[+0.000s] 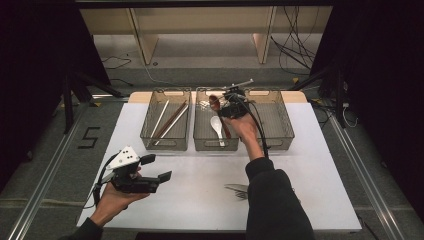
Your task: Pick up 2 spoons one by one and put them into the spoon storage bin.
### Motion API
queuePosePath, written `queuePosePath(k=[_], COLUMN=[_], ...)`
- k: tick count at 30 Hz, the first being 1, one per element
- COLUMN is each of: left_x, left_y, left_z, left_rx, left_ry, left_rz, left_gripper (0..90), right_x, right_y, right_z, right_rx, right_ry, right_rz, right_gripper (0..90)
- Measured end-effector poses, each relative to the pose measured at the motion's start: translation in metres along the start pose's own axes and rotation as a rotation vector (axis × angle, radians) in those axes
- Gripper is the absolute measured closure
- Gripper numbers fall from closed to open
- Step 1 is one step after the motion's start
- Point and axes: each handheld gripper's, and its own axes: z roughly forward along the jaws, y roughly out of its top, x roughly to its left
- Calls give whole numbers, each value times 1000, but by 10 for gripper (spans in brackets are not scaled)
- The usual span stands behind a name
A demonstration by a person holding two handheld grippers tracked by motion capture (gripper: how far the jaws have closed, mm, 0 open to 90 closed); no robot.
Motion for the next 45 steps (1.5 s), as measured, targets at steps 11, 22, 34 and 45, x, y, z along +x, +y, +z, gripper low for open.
queuePosePath(k=[11,22,34,45], left_x=[0,0,1,0], left_y=[0,0,-1,-1], left_z=[0,0,0,1], left_rx=[5,-4,-9,-10], left_ry=[1,-5,-11,-12], left_rz=[3,-11,-18,-20], left_gripper=[155,154,152,152], right_x=[-3,-2,1,-13], right_y=[-3,-19,-50,-89], right_z=[-23,-51,-80,-101], right_rx=[-30,-26,-40,-51], right_ry=[35,102,150,151], right_rz=[-25,-95,-168,-171], right_gripper=[634,472,377,352])
